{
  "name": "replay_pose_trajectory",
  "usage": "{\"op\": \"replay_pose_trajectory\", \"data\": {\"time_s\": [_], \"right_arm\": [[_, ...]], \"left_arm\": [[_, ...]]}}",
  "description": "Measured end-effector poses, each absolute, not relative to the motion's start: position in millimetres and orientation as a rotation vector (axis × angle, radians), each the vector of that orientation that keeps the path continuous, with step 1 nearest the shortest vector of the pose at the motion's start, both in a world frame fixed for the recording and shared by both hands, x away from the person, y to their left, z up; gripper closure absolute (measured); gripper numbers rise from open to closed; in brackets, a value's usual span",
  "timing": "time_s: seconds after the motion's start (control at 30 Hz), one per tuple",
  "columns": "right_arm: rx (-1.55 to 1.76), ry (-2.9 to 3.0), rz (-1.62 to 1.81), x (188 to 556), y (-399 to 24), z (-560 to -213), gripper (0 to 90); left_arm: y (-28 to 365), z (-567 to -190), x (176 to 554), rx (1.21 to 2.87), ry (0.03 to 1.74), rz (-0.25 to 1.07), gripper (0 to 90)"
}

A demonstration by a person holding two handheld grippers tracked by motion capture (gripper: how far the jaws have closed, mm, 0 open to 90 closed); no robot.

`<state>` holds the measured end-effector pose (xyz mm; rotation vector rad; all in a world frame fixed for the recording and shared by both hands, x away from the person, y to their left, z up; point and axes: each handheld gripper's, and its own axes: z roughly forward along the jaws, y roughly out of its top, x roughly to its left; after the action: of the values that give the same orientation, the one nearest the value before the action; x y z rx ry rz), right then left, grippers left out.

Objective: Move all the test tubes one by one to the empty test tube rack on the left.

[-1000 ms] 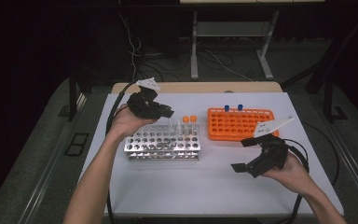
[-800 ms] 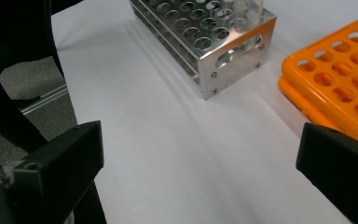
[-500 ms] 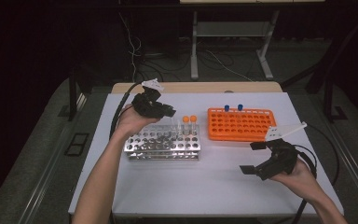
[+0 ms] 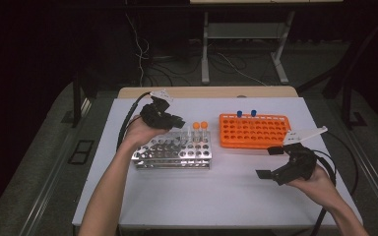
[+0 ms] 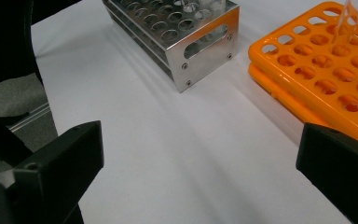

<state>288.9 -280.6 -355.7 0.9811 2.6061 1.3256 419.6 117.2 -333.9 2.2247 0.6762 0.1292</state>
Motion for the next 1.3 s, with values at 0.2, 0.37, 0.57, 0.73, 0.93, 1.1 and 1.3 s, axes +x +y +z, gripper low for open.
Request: {"op": "replay_pose_trajectory", "data": {"time_s": [0.2,0.37,0.57,0.73,0.93,1.1,1.3], "right_arm": [[0.992,2.604,1.314,294.2,-282.5,-354.9,0.3],[1.008,2.594,1.308,299.5,-286.1,-353.6,0.3],[1.016,2.587,1.286,313.1,-289.3,-351.7,0.3],[1.041,2.578,1.259,326.9,-292.5,-350.2,0.4],[1.064,2.563,1.233,343.7,-295.4,-348.1,0.4],[1.089,2.544,1.22,359.9,-299.1,-348.1,0.4],[1.125,2.52,1.205,377.0,-301.8,-349.2,0.4]], "left_arm": [[121.4,-333.6,417.2,2.191,0.706,0.112,63.9],[130.7,-327.7,411.2,2.147,0.749,0.104,45.1],[141.3,-319.4,394.6,2.096,0.78,0.14,26.1],[148.8,-313.9,379.1,2.066,0.775,0.134,15.5],[149.6,-310.4,360.3,2.072,0.774,0.151,1.3],[149.0,-312.4,344.7,2.074,0.754,0.153,0.0],[148.2,-320.0,327.9,2.07,0.733,0.153,0.0]]}}
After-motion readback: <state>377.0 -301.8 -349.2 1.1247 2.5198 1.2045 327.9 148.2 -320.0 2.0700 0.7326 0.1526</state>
